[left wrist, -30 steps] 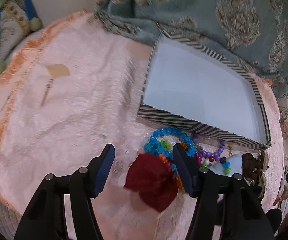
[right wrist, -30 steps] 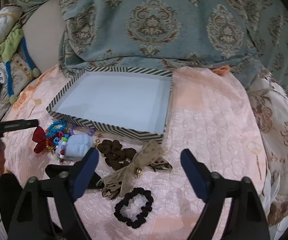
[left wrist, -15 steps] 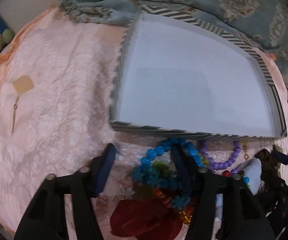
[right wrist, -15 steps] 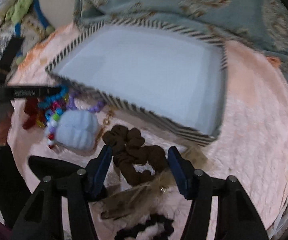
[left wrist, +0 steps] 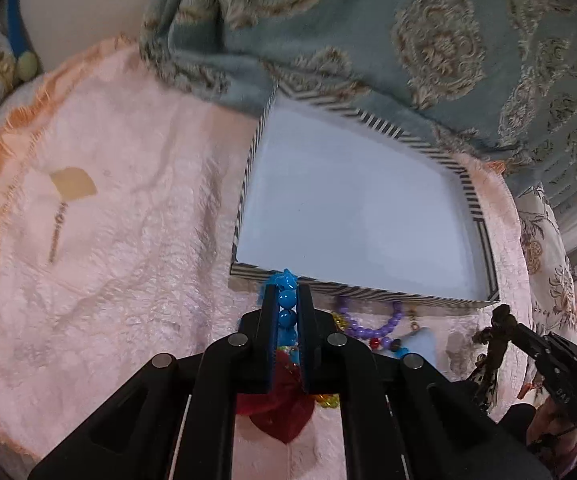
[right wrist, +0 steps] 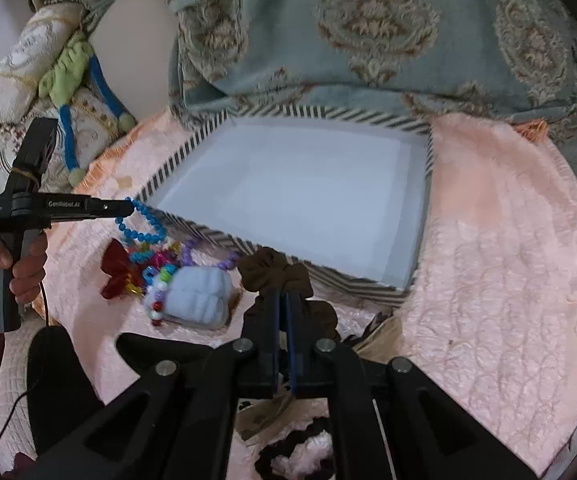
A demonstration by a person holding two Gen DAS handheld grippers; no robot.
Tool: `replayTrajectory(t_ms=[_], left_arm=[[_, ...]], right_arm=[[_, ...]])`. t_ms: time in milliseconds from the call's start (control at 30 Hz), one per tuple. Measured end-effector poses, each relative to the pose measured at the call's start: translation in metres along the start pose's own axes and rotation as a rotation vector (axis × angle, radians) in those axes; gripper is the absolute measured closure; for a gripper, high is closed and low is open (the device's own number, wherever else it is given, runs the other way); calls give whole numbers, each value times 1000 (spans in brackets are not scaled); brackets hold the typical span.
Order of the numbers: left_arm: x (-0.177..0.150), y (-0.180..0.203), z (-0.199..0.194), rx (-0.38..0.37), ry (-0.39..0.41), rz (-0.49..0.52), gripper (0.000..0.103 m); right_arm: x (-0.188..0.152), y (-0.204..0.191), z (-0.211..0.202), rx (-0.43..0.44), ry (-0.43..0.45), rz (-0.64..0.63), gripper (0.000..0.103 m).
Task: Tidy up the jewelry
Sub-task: 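Grasp the blue bead bracelet with the left gripper while the right grasps the brown scrunchie and leopard bow, then carry both held items into the striped tray and open both grippers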
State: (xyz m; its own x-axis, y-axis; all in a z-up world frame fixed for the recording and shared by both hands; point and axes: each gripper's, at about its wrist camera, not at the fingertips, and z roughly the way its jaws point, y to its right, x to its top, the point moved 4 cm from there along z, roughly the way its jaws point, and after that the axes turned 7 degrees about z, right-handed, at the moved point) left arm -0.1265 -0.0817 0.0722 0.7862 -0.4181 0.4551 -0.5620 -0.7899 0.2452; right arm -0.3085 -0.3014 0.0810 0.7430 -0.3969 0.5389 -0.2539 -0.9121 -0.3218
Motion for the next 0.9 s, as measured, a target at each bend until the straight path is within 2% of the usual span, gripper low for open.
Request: replayTrajectory(t_ms=[233,467,700,900], left_arm=[[17,18,-26,3,66,28,103],[36,39,-42,3,101,73,103],[56,45,-34,15,100,80,103],[69,50,-10,15,78,78,103]], right_arm=[[10,0,-44,47,88,36,100],[27,-1,-58,39,141,48,100],[47,2,-57,51,168,68,100],[67,9,-50,49,172,95,100]])
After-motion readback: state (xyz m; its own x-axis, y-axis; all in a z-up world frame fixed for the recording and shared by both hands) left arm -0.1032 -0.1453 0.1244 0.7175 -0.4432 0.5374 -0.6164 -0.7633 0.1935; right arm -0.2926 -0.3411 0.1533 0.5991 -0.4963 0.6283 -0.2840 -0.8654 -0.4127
